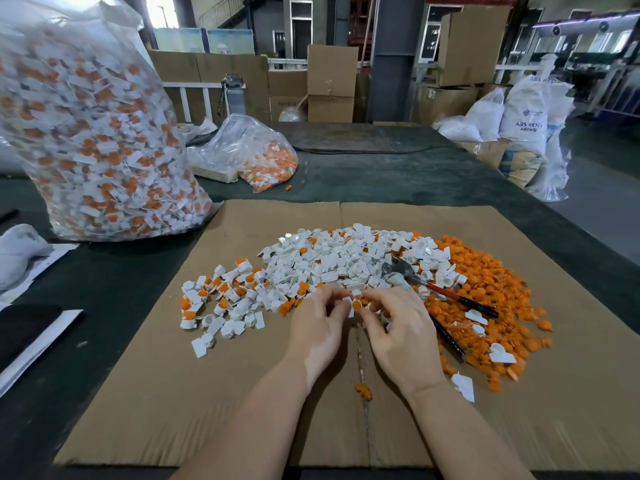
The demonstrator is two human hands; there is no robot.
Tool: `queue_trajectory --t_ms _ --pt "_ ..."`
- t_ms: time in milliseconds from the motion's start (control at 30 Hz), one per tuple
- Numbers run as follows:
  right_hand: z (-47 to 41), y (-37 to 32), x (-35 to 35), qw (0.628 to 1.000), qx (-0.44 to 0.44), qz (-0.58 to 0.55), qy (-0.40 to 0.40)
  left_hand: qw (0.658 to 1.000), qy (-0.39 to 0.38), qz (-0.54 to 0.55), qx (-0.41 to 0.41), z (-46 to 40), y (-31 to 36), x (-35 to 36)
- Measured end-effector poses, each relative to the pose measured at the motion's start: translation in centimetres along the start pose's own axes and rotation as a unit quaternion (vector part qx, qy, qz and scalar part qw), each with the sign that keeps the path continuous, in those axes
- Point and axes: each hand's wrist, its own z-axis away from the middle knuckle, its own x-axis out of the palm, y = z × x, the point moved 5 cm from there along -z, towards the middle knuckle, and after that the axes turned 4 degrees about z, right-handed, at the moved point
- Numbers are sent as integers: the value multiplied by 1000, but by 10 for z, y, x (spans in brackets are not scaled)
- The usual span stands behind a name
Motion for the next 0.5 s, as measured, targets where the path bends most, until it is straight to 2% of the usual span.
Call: queue_trajectory --t_ms 200,500 --pt "0 0 4 999 -3 0 -35 1000 -7 2 -4 1 0 0" --pt "-1 1 5 999 -4 -2 -42 1000 -14 -9 -5 2 0 1"
